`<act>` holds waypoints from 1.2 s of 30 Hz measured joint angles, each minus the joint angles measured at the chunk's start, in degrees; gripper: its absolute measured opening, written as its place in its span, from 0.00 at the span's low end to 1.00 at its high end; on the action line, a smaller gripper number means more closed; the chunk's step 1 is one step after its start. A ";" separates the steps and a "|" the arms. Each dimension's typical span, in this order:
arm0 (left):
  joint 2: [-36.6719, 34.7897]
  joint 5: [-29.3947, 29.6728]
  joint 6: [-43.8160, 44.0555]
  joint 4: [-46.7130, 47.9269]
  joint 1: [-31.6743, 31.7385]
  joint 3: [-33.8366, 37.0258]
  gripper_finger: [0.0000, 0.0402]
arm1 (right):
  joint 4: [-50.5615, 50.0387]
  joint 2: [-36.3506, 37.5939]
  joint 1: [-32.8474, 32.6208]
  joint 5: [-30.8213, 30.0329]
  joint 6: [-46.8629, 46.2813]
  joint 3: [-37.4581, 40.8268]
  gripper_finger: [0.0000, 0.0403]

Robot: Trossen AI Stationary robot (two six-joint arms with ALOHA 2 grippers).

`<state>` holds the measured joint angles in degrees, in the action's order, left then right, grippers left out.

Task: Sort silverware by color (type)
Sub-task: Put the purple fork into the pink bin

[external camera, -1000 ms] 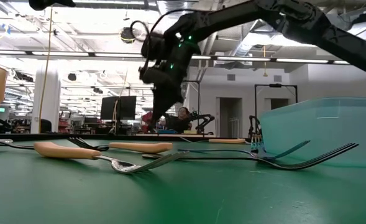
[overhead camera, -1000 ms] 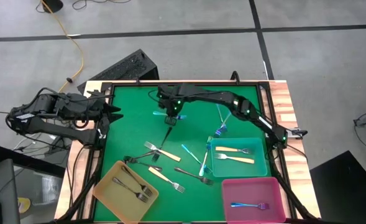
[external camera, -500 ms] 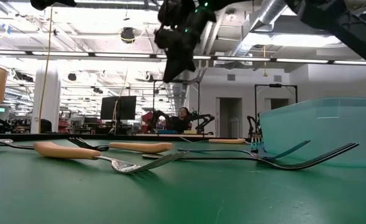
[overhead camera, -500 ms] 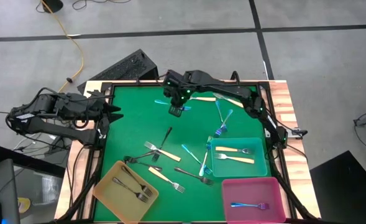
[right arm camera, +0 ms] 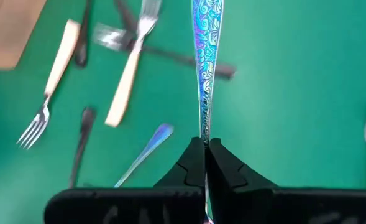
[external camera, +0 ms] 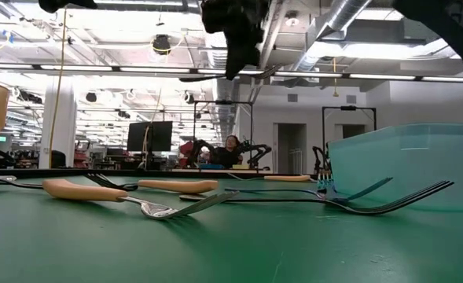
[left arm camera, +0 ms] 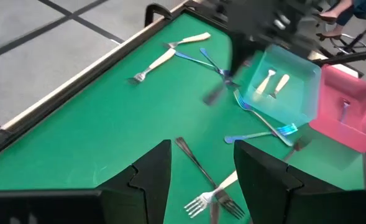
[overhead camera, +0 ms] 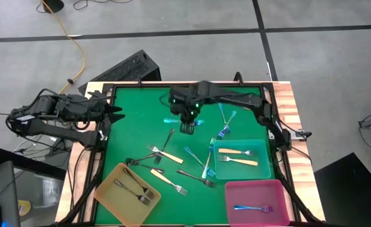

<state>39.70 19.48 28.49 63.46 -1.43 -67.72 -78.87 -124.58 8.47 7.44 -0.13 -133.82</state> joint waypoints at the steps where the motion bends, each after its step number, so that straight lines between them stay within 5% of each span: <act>1: 0.00 0.31 0.00 0.00 0.00 0.00 0.39 | -1.12 -0.04 -1.06 0.00 -0.30 0.00 0.05; 8: 0.02 0.89 0.00 -1.18 0.02 0.00 0.39 | -3.48 -0.06 -9.19 -0.19 -1.94 0.00 0.05; 14: 0.02 0.90 1.54 -2.56 0.02 -0.02 0.39 | -5.94 -0.06 -14.56 -7.40 -4.41 0.02 0.05; 32: 0.04 4.34 2.66 -5.37 0.01 -0.02 0.39 | -7.10 -0.03 -23.62 -13.38 -8.27 0.05 0.05; 36: 0.04 5.37 2.67 -6.41 0.01 -0.02 0.39 | -3.68 4.17 -23.90 -13.40 -7.27 7.19 0.05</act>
<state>39.75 24.85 31.16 57.05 -1.42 -67.75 -82.55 -120.41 -15.43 -5.96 -7.40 -126.63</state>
